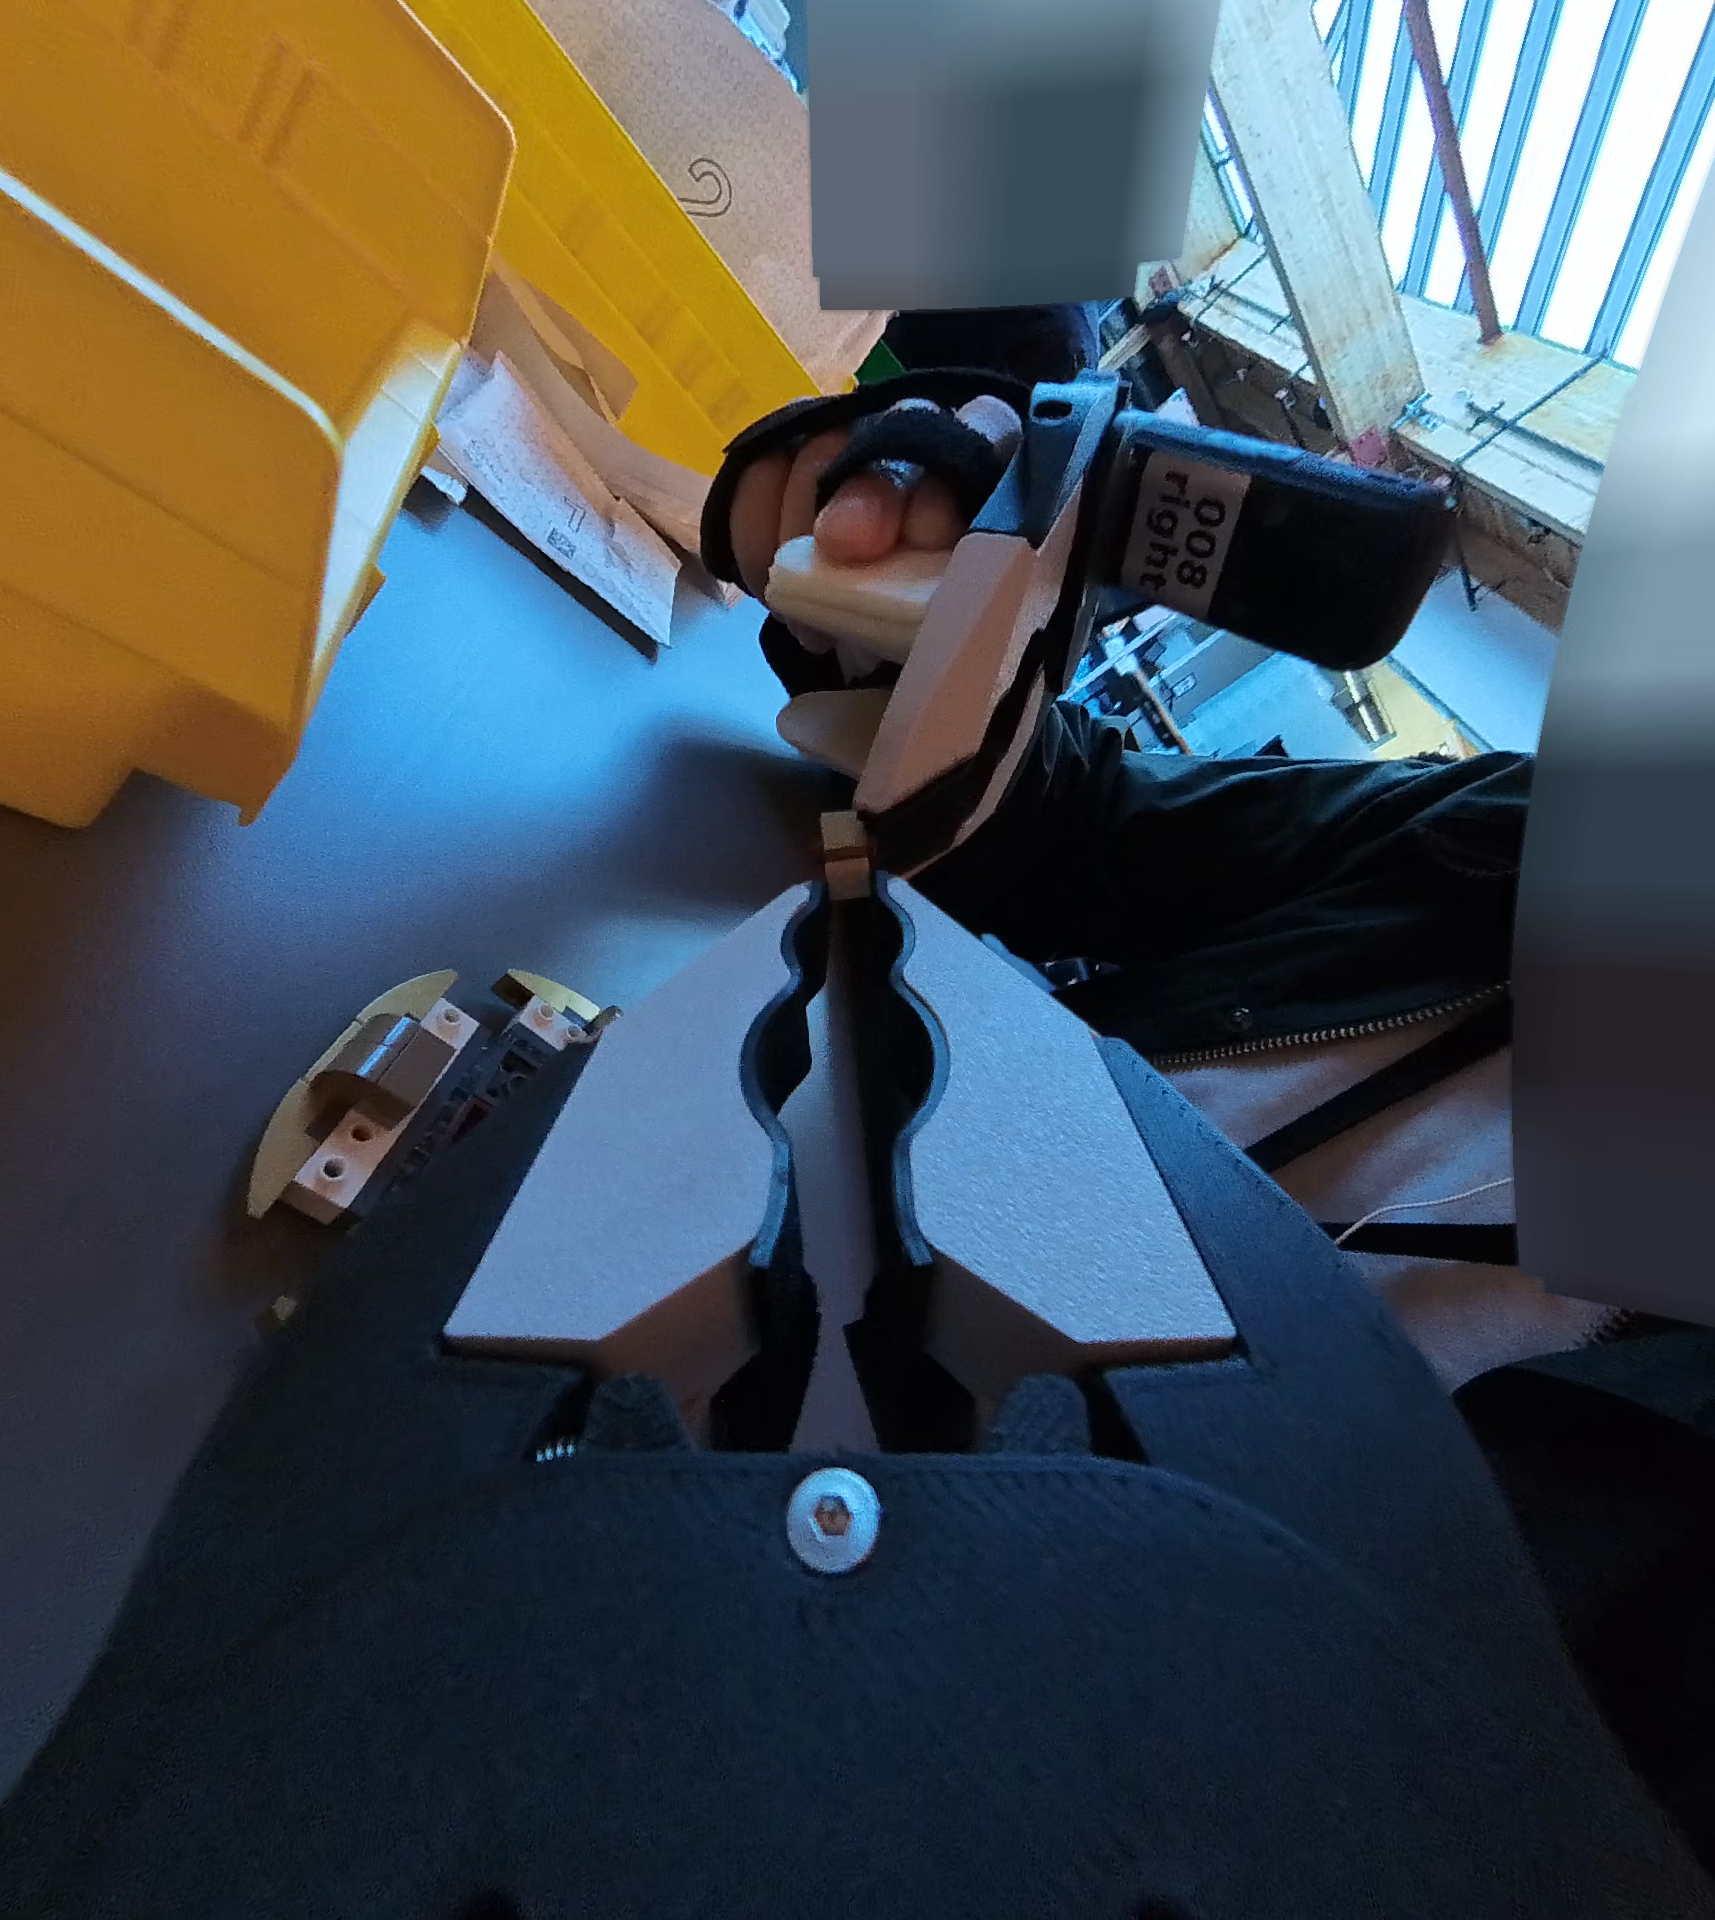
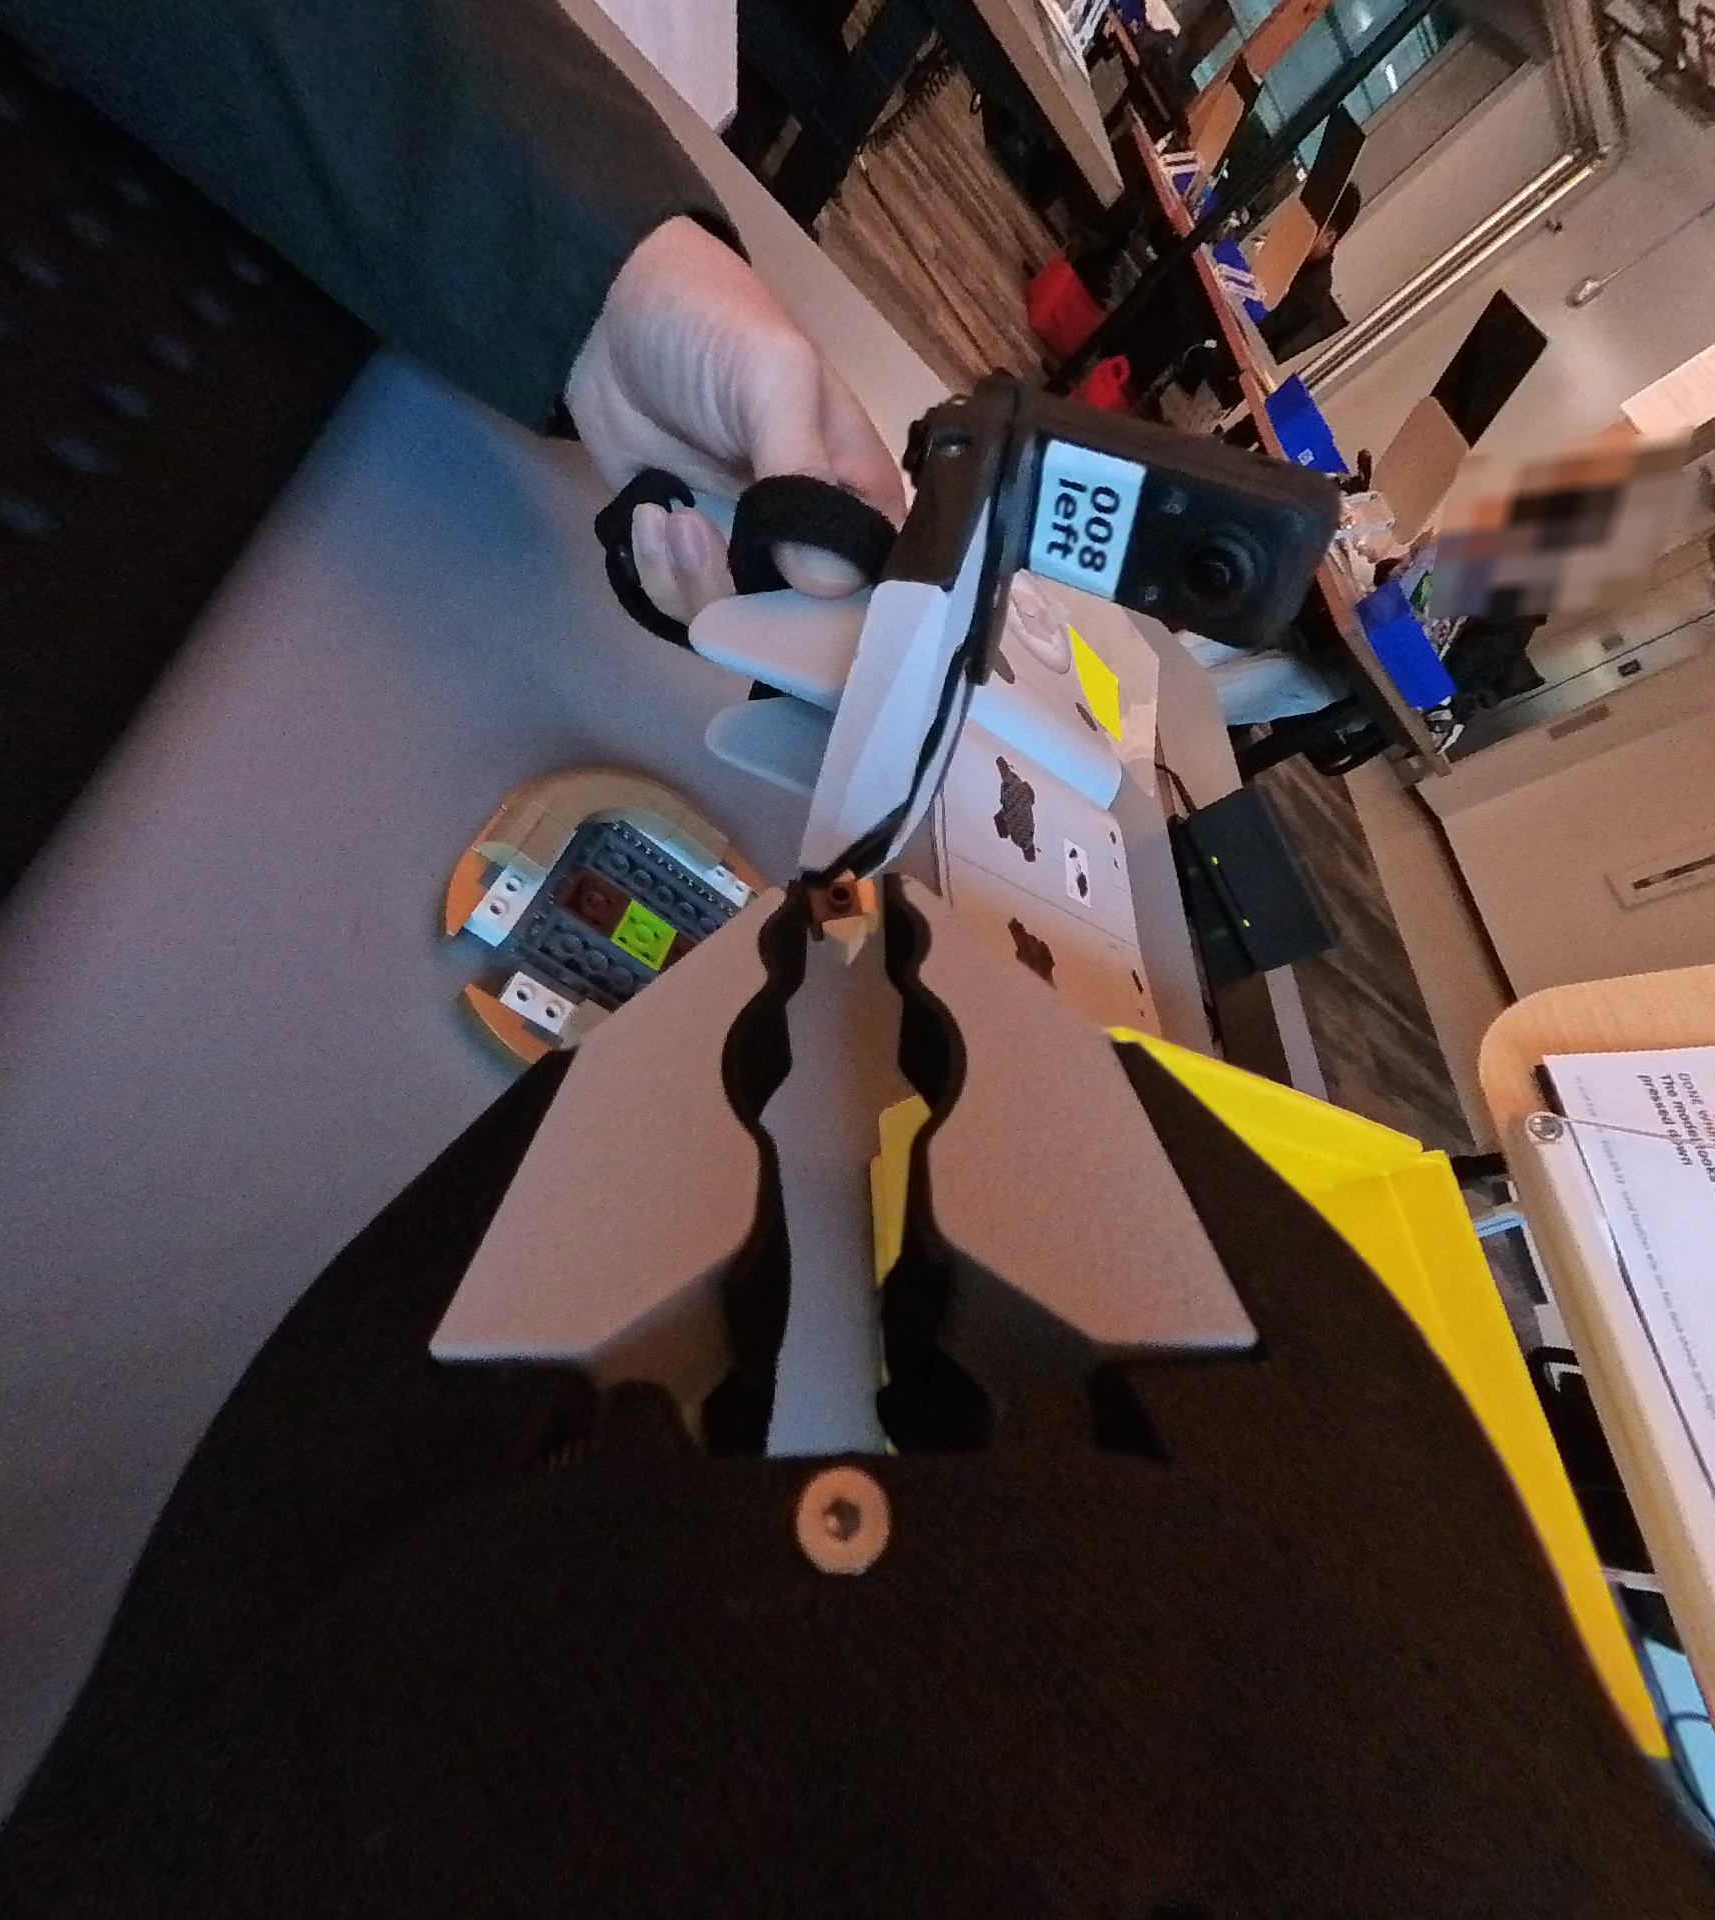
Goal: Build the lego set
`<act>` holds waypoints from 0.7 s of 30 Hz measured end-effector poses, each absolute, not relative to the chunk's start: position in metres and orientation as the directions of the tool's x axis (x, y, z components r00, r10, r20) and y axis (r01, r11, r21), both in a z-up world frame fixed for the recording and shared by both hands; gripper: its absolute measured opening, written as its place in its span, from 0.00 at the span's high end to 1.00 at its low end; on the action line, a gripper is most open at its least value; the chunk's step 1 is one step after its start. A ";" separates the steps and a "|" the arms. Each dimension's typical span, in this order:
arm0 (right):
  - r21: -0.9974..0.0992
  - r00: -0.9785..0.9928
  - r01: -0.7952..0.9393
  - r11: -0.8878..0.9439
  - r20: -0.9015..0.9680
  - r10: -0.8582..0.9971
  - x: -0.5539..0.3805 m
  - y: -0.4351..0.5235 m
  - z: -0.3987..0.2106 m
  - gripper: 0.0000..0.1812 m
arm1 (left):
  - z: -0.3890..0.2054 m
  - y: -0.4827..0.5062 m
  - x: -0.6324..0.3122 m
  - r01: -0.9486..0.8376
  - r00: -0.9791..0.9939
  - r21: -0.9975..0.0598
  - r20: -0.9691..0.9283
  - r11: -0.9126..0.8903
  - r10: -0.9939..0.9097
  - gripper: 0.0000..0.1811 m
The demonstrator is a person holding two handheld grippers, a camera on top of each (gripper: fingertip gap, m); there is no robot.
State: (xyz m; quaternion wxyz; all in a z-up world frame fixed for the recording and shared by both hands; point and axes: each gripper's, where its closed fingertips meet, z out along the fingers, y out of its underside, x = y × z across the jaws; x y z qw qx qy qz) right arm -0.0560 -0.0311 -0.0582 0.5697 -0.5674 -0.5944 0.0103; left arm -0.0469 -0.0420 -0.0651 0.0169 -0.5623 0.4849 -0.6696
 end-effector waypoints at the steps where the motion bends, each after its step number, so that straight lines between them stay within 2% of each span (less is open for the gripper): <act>1: -0.658 0.292 0.666 0.351 0.663 0.689 -0.056 -0.031 -0.059 0.92 | -0.066 -0.044 -0.047 -0.528 -0.367 -0.674 0.730 -0.517 -0.577 0.97; 21: -0.701 0.276 0.660 0.272 0.563 0.779 -0.056 -0.040 -0.062 0.94 | -0.063 -0.052 -0.048 -0.536 -0.387 -0.693 0.709 -0.482 -0.589 0.97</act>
